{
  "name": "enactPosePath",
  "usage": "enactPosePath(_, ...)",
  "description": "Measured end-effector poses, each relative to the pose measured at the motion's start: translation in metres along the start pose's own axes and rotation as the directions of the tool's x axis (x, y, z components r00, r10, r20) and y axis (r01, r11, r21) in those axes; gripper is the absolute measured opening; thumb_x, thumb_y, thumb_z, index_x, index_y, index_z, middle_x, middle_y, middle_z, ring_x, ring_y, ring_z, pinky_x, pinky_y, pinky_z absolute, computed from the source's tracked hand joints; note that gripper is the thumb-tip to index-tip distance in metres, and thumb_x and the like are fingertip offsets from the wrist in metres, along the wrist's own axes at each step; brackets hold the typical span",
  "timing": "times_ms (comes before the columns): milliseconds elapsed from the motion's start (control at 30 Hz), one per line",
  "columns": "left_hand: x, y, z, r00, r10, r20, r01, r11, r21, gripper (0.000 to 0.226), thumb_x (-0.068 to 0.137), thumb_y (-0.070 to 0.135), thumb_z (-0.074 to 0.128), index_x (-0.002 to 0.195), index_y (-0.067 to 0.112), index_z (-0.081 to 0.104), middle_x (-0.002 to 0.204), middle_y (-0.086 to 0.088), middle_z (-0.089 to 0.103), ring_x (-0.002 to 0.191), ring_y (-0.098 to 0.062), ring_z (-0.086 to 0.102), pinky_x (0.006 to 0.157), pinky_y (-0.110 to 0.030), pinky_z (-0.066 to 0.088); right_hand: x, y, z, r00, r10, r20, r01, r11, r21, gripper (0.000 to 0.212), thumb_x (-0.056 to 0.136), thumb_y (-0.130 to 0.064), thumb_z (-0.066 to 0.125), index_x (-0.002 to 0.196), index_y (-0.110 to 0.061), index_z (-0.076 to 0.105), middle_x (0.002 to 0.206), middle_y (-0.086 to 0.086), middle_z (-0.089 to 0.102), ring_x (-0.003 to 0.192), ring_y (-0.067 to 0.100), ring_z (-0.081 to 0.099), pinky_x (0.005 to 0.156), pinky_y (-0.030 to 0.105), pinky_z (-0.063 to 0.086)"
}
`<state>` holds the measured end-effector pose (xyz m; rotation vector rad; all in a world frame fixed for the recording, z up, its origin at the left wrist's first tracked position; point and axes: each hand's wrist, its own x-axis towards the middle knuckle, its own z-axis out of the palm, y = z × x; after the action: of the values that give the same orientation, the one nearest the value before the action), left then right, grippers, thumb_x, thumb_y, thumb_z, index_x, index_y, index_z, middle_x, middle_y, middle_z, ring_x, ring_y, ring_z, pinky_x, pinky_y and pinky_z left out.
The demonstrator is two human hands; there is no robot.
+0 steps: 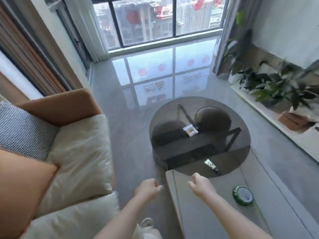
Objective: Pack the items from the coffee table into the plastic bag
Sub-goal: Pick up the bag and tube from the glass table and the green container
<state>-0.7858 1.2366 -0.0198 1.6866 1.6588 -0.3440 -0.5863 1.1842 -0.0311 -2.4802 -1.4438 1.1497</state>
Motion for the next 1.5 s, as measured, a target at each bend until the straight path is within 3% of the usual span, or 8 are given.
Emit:
enactPosePath(200,0.058,0.047,-0.003,0.988,0.094,0.125,-0.110,0.987,0.121,0.034,0.091,0.043,0.048,0.108,0.019,0.065,0.114,0.001,0.065,0.109,-0.019,0.060,0.088,-0.029,0.048,0.038,0.041,-0.005,0.972,0.235,0.003,-0.231,0.953,0.194,0.039,0.092,-0.036,0.047,0.127,-0.017,0.049,0.123,0.003,0.060,0.113,0.024,0.057,0.092,0.032,0.047)
enactPosePath(400,0.149,0.087,-0.021,0.945,0.128,0.301,-0.193,0.961,0.198,0.019,0.083,0.036,0.046,0.081,0.022,0.058,0.102,0.001,0.068,0.101,-0.019,0.063,0.080,-0.028,0.050,0.100,0.045,-0.001,0.891,0.451,0.058,-0.443,0.833,0.332,0.038,0.095,-0.032,0.044,0.130,-0.017,0.047,0.130,0.005,0.057,0.116,0.024,0.055,0.090,0.029,0.045)
enactPosePath(800,0.358,0.177,-0.046,0.918,0.231,0.321,-0.316,0.916,0.247,0.028,0.088,0.041,0.051,0.104,0.022,0.065,0.110,0.002,0.066,0.103,-0.017,0.061,0.090,-0.033,0.052,0.249,0.007,-0.011,0.824,0.557,0.104,-0.513,0.654,0.556,0.037,0.095,-0.025,0.046,0.130,-0.017,0.049,0.116,0.002,0.061,0.109,0.021,0.055,0.081,0.025,0.040)
enactPosePath(1000,0.438,0.201,-0.011,0.881,0.379,0.283,-0.463,0.813,0.353,0.036,0.094,0.027,0.043,0.126,0.019,0.056,0.128,-0.005,0.057,0.120,-0.025,0.052,0.097,-0.037,0.046,0.313,0.027,0.001,0.856,0.515,0.047,-0.479,0.755,0.447,0.036,0.094,-0.024,0.047,0.130,-0.020,0.048,0.123,-0.002,0.059,0.116,0.018,0.053,0.089,0.026,0.043)
enactPosePath(1167,0.488,0.220,0.022,0.810,0.494,0.315,-0.583,0.626,0.518,0.058,0.090,0.004,0.039,0.145,0.025,0.032,0.149,-0.004,0.031,0.139,-0.028,0.026,0.102,-0.043,0.041,0.350,0.062,0.027,0.891,0.451,-0.056,-0.431,0.878,0.209,0.042,0.094,-0.024,0.046,0.135,-0.024,0.040,0.135,-0.006,0.049,0.130,0.018,0.040,0.103,0.031,0.038)
enactPosePath(1267,0.510,0.236,0.037,0.772,0.541,0.335,-0.616,0.506,0.603,0.076,0.088,-0.002,0.040,0.152,0.028,0.012,0.161,-0.008,0.003,0.148,-0.028,0.002,0.111,-0.040,0.031,0.361,0.083,0.044,0.887,0.453,-0.087,-0.452,0.891,0.031,0.051,0.094,-0.022,0.045,0.142,-0.027,0.030,0.148,-0.008,0.033,0.141,0.018,0.022,0.110,0.033,0.029)
enactPosePath(1367,0.527,0.245,0.053,0.752,0.584,0.306,-0.618,0.462,0.636,0.078,0.088,-0.001,0.040,0.152,0.029,0.008,0.161,-0.009,-0.003,0.148,-0.028,-0.005,0.118,-0.039,0.018,0.368,0.099,0.060,0.848,0.530,-0.020,-0.530,0.844,-0.078,0.076,0.092,-0.014,0.050,0.150,-0.031,0.004,0.160,0.001,-0.003,0.147,0.032,-0.003,0.114,0.051,0.020)
enactPosePath(1500,0.547,0.253,0.068,0.715,0.635,0.292,-0.590,0.323,0.740,0.078,0.092,0.000,0.042,0.152,0.025,-0.001,0.160,-0.008,-0.011,0.148,-0.030,-0.010,0.121,-0.042,0.009,0.373,0.115,0.074,0.822,0.568,-0.046,-0.566,0.806,-0.172,0.095,0.089,-0.017,0.060,0.149,-0.030,-0.013,0.159,0.008,-0.015,0.146,0.037,-0.006,0.112,0.061,0.013)
